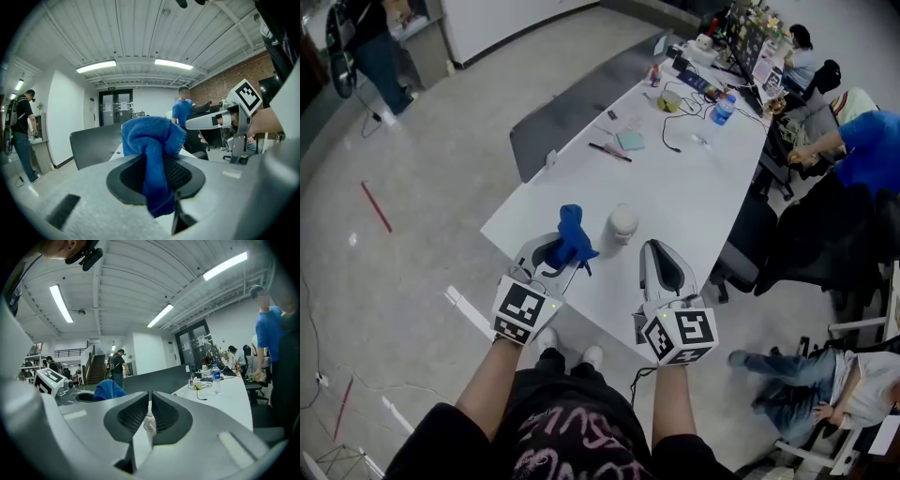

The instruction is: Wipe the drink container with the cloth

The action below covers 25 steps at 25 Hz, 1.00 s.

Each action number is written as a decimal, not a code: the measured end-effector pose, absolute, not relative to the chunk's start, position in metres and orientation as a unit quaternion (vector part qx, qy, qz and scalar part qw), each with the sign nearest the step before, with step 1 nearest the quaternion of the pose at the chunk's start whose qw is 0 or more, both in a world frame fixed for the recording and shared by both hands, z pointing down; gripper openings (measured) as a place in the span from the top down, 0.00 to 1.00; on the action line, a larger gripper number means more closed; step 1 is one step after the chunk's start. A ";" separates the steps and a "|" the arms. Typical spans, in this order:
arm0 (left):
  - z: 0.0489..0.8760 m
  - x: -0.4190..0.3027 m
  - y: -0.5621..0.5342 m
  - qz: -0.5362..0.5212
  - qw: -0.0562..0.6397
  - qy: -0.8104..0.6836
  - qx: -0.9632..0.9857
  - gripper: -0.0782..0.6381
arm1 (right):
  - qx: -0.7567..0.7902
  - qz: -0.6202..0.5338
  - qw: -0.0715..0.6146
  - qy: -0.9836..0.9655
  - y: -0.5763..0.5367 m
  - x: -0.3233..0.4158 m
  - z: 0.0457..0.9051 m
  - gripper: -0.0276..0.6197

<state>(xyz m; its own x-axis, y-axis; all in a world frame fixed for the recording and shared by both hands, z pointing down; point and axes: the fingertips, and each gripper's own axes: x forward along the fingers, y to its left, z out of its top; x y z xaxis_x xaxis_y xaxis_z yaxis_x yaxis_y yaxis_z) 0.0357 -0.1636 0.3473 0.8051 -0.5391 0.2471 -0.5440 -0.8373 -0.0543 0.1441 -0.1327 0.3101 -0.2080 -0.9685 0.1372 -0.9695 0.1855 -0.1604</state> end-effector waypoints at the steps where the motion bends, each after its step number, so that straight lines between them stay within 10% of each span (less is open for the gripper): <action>1: 0.345 0.035 -0.162 0.125 0.008 -0.286 0.950 0.76 | 0.630 0.104 0.002 -0.769 -0.131 0.145 0.309 0.93; 25: 0.258 0.020 -0.130 0.071 -0.034 -0.305 0.949 0.76 | 0.649 0.068 0.001 -0.757 -0.075 0.160 0.265 0.96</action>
